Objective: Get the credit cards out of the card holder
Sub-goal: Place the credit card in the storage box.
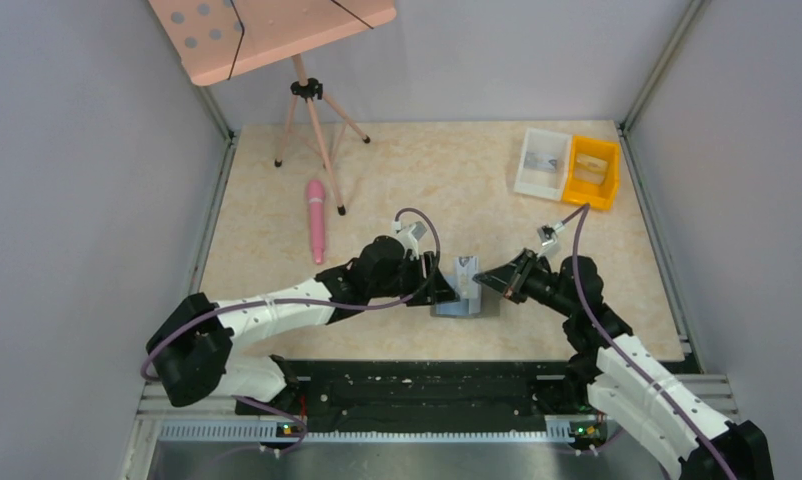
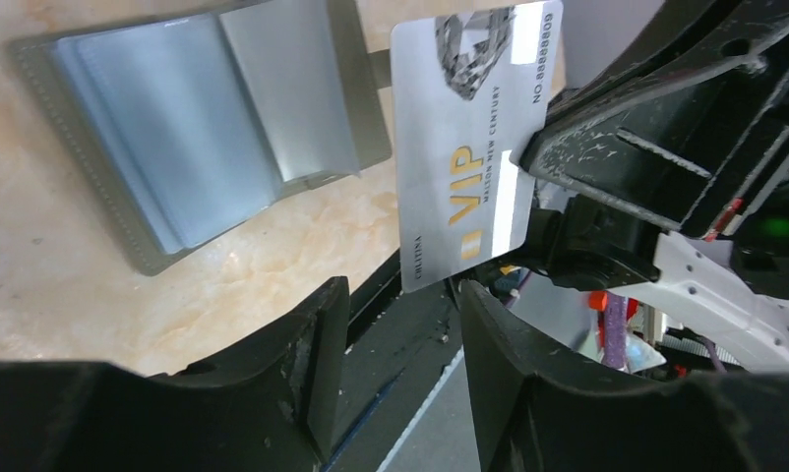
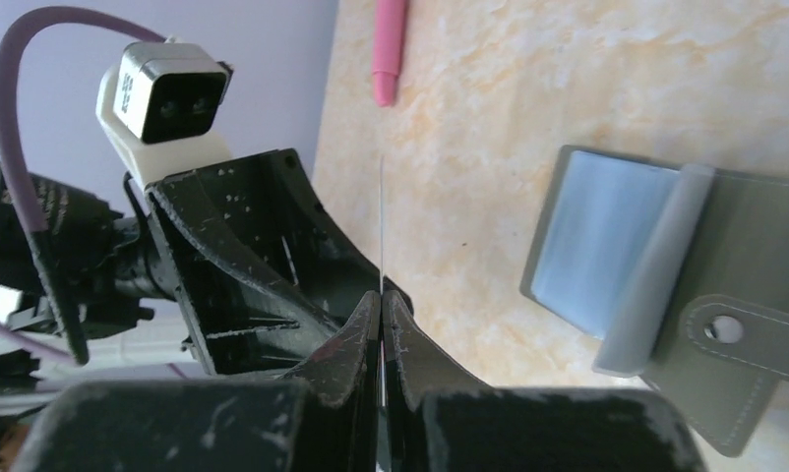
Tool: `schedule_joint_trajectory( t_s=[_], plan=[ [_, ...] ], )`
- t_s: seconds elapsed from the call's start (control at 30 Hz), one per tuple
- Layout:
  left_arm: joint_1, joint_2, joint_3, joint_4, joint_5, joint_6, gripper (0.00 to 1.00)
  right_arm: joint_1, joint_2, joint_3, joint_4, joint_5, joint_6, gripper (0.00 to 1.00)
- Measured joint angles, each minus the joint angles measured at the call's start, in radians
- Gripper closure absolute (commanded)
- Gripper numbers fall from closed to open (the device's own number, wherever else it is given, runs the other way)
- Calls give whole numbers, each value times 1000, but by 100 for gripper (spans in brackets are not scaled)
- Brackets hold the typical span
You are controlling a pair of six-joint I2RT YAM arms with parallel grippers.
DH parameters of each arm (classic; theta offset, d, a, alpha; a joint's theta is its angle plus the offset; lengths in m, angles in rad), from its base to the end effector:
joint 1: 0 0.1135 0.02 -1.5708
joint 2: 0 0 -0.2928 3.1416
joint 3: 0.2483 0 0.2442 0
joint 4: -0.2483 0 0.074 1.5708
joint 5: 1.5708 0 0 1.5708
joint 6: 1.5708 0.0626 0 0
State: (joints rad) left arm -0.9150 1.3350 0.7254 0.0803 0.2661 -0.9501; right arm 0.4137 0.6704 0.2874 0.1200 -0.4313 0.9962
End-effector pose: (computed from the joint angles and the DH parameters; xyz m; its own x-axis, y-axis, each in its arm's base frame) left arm 0.1675 -0.2447 0.2440 -0.9137 -0.0995 -0.3940 0.2748 0.5631 -0.7794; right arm 0.1350 0.0878 0.2286 -0.7462 0.5052 -0.4336 -0.1995 0.4516 0.8696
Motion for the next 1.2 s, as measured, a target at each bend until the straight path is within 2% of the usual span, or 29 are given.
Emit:
schedule_joint_trajectory(
  t_s=[0.23, 0.37, 0.43, 0.7, 0.83, 0.97, 1.2],
  plan=[
    [0, -26, -21, 99, 32, -17, 47, 0, -51, -32, 130, -70, 72, 100],
    [0, -27, -31, 124, 45, -29, 52, -3, -69, -64, 187, -90, 107, 100],
    [0, -33, -36, 131, 51, -43, 57, -4, -72, -68, 193, -97, 114, 100],
    [-1, -111, -69, 152, 56, -87, 98, -5, -69, -78, 213, -135, 102, 99],
    [-5, -158, -94, 163, 56, -95, 100, -6, -43, -74, 196, -164, 51, 79],
    [-2, -185, -100, 155, 33, -80, 100, -7, -5, -8, 67, -203, -69, 65],
    [-1, -253, -123, 115, 54, -6, 100, -18, 71, 202, -113, -260, -291, 48]
  ],
)
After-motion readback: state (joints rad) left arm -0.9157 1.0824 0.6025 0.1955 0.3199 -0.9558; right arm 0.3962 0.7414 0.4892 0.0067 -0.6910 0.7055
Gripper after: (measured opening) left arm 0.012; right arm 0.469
